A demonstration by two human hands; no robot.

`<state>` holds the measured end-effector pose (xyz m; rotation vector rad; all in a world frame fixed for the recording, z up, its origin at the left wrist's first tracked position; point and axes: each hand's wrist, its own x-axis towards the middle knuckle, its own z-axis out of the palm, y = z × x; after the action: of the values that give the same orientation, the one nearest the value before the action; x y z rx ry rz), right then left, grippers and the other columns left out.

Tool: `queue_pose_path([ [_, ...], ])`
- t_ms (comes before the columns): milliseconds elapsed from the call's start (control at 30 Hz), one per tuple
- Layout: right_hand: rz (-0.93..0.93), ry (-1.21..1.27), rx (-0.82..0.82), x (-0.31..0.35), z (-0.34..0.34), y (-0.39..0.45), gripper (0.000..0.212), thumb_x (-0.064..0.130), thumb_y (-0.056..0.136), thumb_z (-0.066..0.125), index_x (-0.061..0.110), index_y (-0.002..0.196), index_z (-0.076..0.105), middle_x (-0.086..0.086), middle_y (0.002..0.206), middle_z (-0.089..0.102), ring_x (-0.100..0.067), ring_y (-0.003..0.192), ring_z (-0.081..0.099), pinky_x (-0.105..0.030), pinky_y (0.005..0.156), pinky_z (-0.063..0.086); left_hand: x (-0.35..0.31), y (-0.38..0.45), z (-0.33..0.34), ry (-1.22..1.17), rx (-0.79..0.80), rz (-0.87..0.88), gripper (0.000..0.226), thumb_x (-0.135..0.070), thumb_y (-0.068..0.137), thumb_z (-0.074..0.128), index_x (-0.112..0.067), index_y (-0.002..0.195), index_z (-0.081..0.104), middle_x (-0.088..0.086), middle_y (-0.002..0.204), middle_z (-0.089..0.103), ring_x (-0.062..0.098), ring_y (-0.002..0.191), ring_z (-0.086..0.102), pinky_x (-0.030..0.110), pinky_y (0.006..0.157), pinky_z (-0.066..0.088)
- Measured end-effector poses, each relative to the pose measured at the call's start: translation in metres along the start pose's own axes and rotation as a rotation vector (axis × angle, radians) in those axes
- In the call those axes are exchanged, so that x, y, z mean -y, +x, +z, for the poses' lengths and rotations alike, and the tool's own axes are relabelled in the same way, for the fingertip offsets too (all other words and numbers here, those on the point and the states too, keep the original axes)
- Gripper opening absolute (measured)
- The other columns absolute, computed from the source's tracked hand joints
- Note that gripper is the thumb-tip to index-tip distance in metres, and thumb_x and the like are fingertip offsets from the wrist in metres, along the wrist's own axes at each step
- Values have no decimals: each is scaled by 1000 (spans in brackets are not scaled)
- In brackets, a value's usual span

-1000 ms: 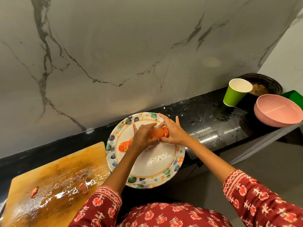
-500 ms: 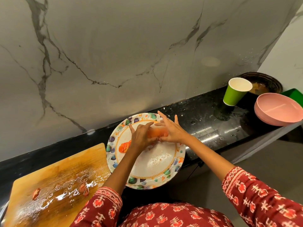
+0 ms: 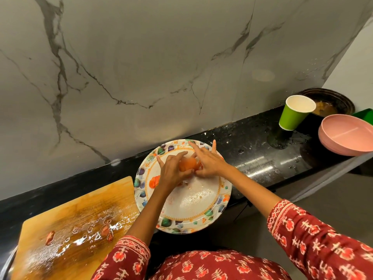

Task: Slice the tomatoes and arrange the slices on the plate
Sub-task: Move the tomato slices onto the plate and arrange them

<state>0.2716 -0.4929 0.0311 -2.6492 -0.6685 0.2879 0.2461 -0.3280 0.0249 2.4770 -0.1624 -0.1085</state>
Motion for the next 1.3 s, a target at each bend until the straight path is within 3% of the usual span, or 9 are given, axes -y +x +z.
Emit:
queue_pose_path([
  [100, 7, 11, 0, -1, -2, 1, 102, 31, 80, 66, 17, 150, -7, -6, 122, 57, -24, 130, 38, -59, 106, -22, 1, 0, 0, -14, -1, 6, 66, -35, 77, 72, -23, 135, 43, 5, 125, 57, 21, 117, 45, 42, 102, 38],
  [267, -15, 14, 81, 6, -3, 6, 105, 29, 81, 67, 17, 148, -14, -8, 146, 40, -25, 141, 24, -62, 106, -21, 7, 0, 4, -30, 1, 7, 69, -43, 74, 73, -27, 134, 43, 5, 124, 57, 22, 116, 46, 53, 103, 34],
  [533, -33, 44, 12, -11, -3, -2, 104, 31, 78, 68, 15, 150, -6, 5, 114, 64, -21, 132, 37, -60, 104, -23, 10, 0, 4, -17, -6, 15, 66, -39, 76, 72, -26, 134, 43, 4, 124, 57, 20, 117, 45, 48, 106, 33],
  [600, -43, 49, -1, -15, -3, -7, 105, 33, 77, 69, 16, 150, -5, 4, 126, 57, -19, 136, 31, -60, 106, -22, 5, 0, 3, 5, 10, 10, 65, -37, 78, 71, -25, 135, 42, 4, 127, 54, 20, 118, 44, 41, 108, 32],
  [700, -44, 36, -34, -19, -6, -14, 110, 35, 73, 73, 18, 150, -4, -3, 145, 35, -20, 140, 20, -58, 108, -20, 6, 4, 5, 44, 45, 5, 64, -38, 78, 70, -28, 134, 41, 2, 126, 55, 20, 119, 44, 53, 111, 23],
  [833, -41, 67, -104, -22, -6, -24, 103, 27, 74, 73, 17, 150, 3, 4, 116, 50, -18, 126, 37, -55, 110, -16, 6, 7, 6, 94, 102, 27, 64, -40, 78, 69, -29, 135, 41, 2, 124, 57, 20, 117, 44, 59, 107, 25],
  [967, -50, 57, -144, -19, -5, -28, 98, 30, 77, 72, 15, 150, 6, 6, 109, 52, -17, 124, 38, -53, 111, -15, -6, 5, 2, 183, 115, 59, 59, -38, 81, 67, -30, 134, 42, -1, 130, 53, 18, 126, 39, 62, 111, -5],
  [1067, -64, 15, -153, -18, 1, -27, 96, 32, 79, 69, 14, 150, 8, 4, 111, 54, -15, 123, 39, -55, 111, -14, -12, 2, -1, 210, 122, 68, 56, -37, 82, 66, -30, 133, 44, -2, 133, 52, 18, 129, 36, 59, 108, -13],
  [1300, -23, 118, -126, -22, 1, -25, 100, 30, 77, 71, 18, 149, 4, 5, 114, 53, -15, 123, 39, -56, 112, -13, -25, 2, -7, 274, 188, 84, 48, -35, 85, 63, -24, 130, 49, -1, 134, 51, 18, 128, 35, 53, 111, 2],
])
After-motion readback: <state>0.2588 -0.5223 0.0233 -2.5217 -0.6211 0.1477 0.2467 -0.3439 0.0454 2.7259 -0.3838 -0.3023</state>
